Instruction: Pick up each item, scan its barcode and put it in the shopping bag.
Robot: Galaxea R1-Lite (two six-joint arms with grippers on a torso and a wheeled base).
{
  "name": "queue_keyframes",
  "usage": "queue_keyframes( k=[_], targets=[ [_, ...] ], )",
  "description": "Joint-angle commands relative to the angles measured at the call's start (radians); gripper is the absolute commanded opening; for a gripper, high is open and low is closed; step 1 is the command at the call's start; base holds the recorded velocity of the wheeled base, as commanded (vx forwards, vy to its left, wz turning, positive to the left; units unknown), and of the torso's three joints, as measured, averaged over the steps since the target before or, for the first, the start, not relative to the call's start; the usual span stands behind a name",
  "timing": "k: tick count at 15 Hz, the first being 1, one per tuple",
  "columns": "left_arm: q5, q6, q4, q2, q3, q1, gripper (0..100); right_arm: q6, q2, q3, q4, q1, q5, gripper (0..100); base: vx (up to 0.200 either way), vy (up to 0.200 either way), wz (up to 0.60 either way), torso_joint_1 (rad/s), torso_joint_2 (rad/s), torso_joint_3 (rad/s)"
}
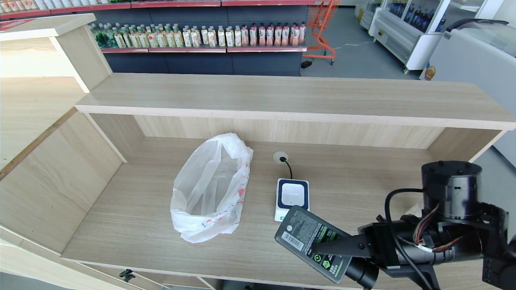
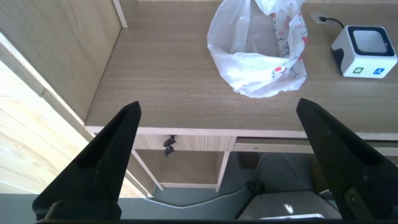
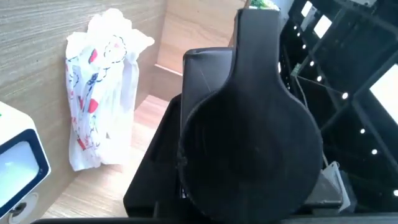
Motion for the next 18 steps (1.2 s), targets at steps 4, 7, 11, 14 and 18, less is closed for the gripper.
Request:
queue_keyframes(
  k=[4, 7, 11, 14, 18],
  targets=[
    [0.001, 0.000, 0.000, 0.002, 0.000, 0.000, 100, -0.014, 0.047, -0.029, -0.084, 0.001, 0.001, 0, 0.000, 0.000, 0.00, 0.000, 0.00, 0.000],
    [0.000, 0.000, 0.000, 0.000, 0.002, 0.000, 100, -0.012, 0.100, -0.034, -0.147, 0.007, -0.001, 0, 0.000, 0.000, 0.00, 0.000, 0.00, 0.000],
    [0.000, 0.000, 0.000, 0.002, 0.000, 0.000, 100, -0.014, 0.117, -0.034, -0.148, 0.023, -0.001, 0, 0.000, 0.000, 0.00, 0.000, 0.00, 0.000],
    [0.000, 0.000, 0.000, 0.000, 0.000, 0.000, 100, -0.012, 0.128, -0.034, -0.162, 0.038, -0.001, 0, 0.000, 0.000, 0.00, 0.000, 0.00, 0.000],
    [0.000, 0.000, 0.000, 0.000, 0.000, 0.000, 100, -0.012, 0.134, -0.038, -0.162, 0.070, -0.001, 0, 0.000, 0.000, 0.00, 0.000, 0.00, 0.000]
  ],
)
